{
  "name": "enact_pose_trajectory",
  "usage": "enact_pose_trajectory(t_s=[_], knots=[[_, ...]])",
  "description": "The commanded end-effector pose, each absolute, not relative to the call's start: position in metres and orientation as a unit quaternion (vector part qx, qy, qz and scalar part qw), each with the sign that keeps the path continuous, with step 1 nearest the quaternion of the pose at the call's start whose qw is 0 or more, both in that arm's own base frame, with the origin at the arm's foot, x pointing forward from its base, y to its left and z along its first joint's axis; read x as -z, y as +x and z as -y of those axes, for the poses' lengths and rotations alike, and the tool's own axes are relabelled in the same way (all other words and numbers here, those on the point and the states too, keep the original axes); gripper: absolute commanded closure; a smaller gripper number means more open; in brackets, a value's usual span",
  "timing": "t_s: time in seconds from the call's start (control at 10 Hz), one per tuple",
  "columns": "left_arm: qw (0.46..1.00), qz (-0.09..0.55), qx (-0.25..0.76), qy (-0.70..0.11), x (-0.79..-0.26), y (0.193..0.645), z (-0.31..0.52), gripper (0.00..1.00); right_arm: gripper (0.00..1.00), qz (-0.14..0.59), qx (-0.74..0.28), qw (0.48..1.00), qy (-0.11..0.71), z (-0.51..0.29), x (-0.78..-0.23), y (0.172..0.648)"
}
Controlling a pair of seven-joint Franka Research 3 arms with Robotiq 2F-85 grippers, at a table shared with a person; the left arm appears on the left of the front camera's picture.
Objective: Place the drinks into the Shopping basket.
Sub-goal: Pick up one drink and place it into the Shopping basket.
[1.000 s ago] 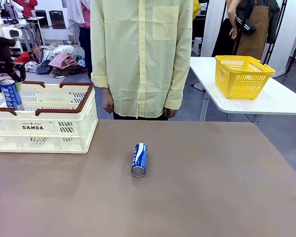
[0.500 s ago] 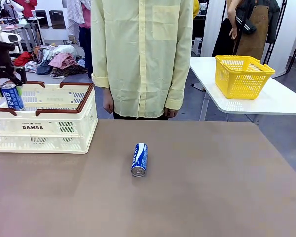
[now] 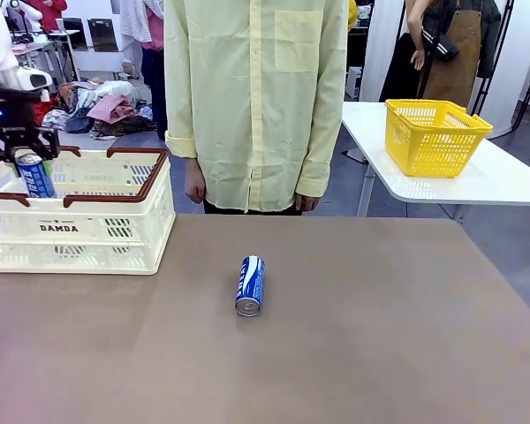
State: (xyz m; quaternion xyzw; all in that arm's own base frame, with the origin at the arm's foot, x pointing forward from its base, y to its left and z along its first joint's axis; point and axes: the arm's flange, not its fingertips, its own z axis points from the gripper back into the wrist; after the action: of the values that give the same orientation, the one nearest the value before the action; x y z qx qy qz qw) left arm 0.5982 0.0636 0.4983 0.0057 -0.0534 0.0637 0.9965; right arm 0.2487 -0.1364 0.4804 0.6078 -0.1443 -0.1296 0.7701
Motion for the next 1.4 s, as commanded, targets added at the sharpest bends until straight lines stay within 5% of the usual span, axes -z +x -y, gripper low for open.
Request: enact_pose_trajectory(t_s=[0.0,0.8,1.0,1.1,1.3], knots=[[0.997,0.065,-0.048,-0.004,-0.480,0.596,-0.074,1.00,0.00,0.145,0.134,0.763,0.615,0.135,-0.485,0.250],[0.999,0.029,-0.029,-0.007,-0.436,0.613,-0.079,1.00,0.00,0.145,0.134,0.763,0.615,0.135,-0.485,0.250],[0.999,0.027,-0.027,-0.007,-0.437,0.614,-0.078,0.44,0.00,0.145,0.134,0.763,0.615,0.135,-0.485,0.250],[0.999,0.023,-0.024,-0.005,-0.438,0.614,-0.077,0.00,0.00,0.145,0.134,0.763,0.615,0.135,-0.485,0.250],[0.999,0.025,-0.023,0.000,-0.438,0.614,-0.077,0.00,0.00,0.145,0.134,0.763,0.615,0.135,-0.485,0.250]])
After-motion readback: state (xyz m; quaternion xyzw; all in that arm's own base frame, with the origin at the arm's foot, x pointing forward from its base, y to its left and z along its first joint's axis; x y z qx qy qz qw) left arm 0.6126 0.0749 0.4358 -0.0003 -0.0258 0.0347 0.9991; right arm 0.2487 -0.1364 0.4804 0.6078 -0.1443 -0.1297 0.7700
